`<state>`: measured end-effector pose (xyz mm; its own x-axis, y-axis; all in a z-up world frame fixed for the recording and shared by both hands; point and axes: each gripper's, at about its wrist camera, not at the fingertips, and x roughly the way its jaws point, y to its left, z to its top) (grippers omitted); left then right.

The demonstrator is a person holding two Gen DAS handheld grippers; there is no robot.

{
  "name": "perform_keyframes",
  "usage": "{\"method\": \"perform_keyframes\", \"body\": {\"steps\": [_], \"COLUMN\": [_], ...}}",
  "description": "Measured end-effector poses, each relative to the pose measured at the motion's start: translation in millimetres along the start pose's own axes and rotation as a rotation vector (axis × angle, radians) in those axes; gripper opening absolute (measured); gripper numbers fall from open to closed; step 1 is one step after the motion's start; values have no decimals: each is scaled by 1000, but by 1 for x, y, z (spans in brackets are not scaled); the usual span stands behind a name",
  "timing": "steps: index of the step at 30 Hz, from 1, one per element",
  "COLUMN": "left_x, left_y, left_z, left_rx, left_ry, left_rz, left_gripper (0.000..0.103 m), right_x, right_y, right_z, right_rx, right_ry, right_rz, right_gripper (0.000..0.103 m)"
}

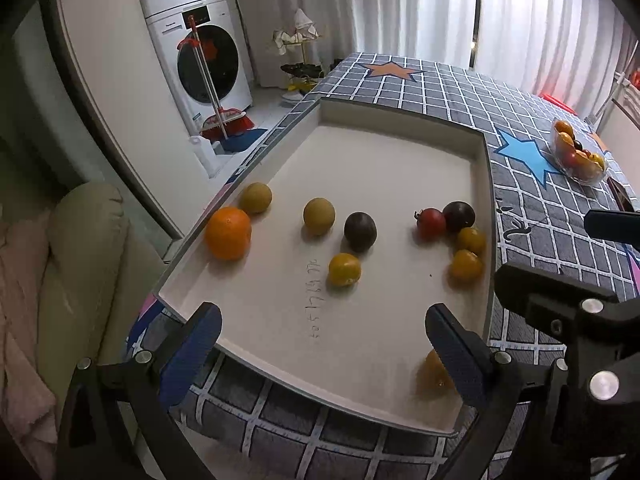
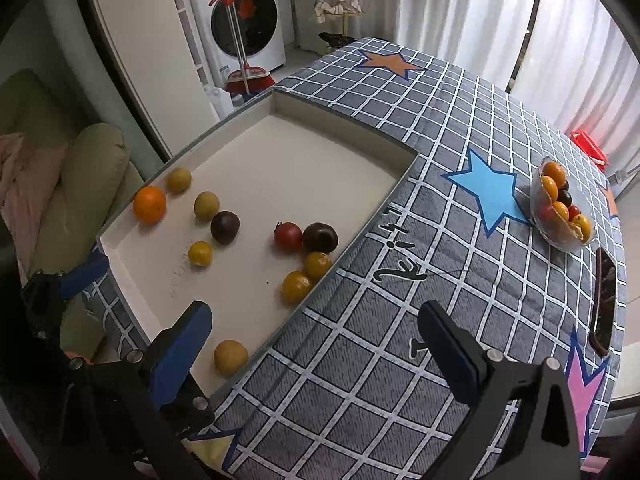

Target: Organize fruits

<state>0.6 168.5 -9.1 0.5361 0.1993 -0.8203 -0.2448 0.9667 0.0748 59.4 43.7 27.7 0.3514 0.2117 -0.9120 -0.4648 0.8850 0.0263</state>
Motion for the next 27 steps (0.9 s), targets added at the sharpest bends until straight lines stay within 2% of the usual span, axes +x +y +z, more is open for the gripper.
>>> {"method": "perform_keyframes", "body": {"steps": [27], "left_x": [-2], "left_y": [-1], "left_z": [-4], "left_rx": [15], "left_ry": [3], "left_rz": [7], "left_gripper": [103], "right_x": [3], "right_y": [3], "right_z": [-6], "right_rx": [-10], "right_ry": [5], "right_rz": [-6], "right_gripper": [103]}}
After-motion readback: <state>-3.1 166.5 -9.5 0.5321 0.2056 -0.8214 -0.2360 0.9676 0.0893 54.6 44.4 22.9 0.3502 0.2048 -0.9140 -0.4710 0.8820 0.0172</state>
